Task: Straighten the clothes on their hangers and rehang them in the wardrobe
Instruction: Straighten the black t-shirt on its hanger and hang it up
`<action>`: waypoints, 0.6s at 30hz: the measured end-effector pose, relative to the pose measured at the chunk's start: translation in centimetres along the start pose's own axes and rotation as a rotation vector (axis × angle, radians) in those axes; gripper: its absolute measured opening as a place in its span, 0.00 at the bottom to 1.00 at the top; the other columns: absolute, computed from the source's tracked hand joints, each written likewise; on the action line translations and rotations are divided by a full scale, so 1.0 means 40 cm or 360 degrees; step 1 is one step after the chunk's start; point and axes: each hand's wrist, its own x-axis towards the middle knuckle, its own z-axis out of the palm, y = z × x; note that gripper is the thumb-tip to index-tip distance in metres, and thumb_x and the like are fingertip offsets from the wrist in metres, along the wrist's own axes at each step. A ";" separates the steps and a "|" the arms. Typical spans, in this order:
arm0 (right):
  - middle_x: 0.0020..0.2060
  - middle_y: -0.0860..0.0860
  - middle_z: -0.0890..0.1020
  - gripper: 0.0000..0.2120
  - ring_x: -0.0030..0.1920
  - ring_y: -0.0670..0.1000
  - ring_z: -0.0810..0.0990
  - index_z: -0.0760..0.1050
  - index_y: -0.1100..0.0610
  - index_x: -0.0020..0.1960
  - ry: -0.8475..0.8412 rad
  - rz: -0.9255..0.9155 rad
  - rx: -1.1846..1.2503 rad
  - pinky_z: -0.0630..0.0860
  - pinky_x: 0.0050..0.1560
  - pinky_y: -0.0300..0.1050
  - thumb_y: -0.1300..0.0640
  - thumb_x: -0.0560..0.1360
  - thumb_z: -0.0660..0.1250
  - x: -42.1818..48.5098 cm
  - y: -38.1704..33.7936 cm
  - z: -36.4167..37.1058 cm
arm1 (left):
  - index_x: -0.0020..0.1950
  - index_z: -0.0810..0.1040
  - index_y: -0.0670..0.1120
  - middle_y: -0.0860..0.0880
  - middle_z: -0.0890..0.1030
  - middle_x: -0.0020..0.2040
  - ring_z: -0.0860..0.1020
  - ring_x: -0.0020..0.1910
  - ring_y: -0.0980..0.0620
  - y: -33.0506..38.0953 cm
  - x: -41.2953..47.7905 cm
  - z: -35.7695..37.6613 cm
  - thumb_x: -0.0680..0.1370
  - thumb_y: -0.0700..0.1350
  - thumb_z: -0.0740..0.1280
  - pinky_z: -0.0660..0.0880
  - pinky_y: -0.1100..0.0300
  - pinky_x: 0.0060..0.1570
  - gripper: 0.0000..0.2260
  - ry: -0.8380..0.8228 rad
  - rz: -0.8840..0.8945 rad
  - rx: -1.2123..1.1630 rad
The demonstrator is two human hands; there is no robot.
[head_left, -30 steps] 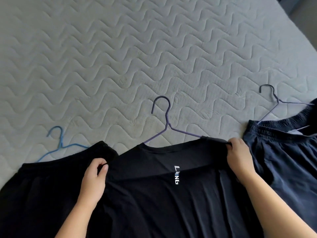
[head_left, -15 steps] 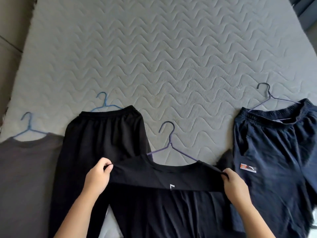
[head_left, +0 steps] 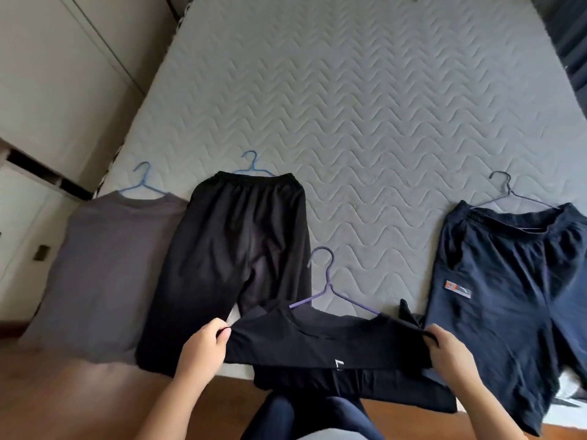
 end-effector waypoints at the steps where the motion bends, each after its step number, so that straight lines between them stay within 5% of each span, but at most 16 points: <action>1: 0.48 0.57 0.81 0.07 0.46 0.58 0.76 0.69 0.52 0.42 0.0010 -0.0036 -0.0012 0.65 0.40 0.46 0.61 0.76 0.58 -0.013 -0.005 0.003 | 0.50 0.75 0.44 0.45 0.81 0.47 0.78 0.49 0.43 -0.023 -0.025 0.001 0.78 0.44 0.60 0.66 0.57 0.41 0.07 0.0017 -0.0030 -0.0039; 6: 0.50 0.57 0.82 0.07 0.52 0.59 0.78 0.76 0.54 0.48 0.0040 -0.0254 -0.0086 0.67 0.42 0.47 0.59 0.77 0.59 -0.075 -0.058 0.022 | 0.47 0.76 0.45 0.45 0.82 0.48 0.78 0.50 0.42 -0.147 -0.143 -0.009 0.77 0.44 0.61 0.68 0.56 0.44 0.05 0.0209 -0.0150 -0.0272; 15: 0.36 0.55 0.78 0.12 0.39 0.55 0.74 0.71 0.49 0.37 -0.0167 -0.0848 -0.0363 0.65 0.39 0.45 0.62 0.76 0.60 -0.329 -0.245 0.146 | 0.43 0.73 0.52 0.50 0.80 0.44 0.76 0.46 0.49 -0.545 -0.531 0.012 0.77 0.44 0.62 0.66 0.58 0.42 0.04 0.0461 -0.0462 -0.0701; 18: 0.42 0.59 0.81 0.07 0.43 0.57 0.76 0.77 0.58 0.45 -0.0266 -0.1073 -0.0469 0.65 0.41 0.44 0.64 0.76 0.60 -0.438 -0.316 0.259 | 0.45 0.73 0.49 0.51 0.76 0.41 0.75 0.43 0.51 -0.682 -0.696 0.047 0.78 0.43 0.60 0.66 0.59 0.39 0.04 0.0524 -0.0681 -0.0964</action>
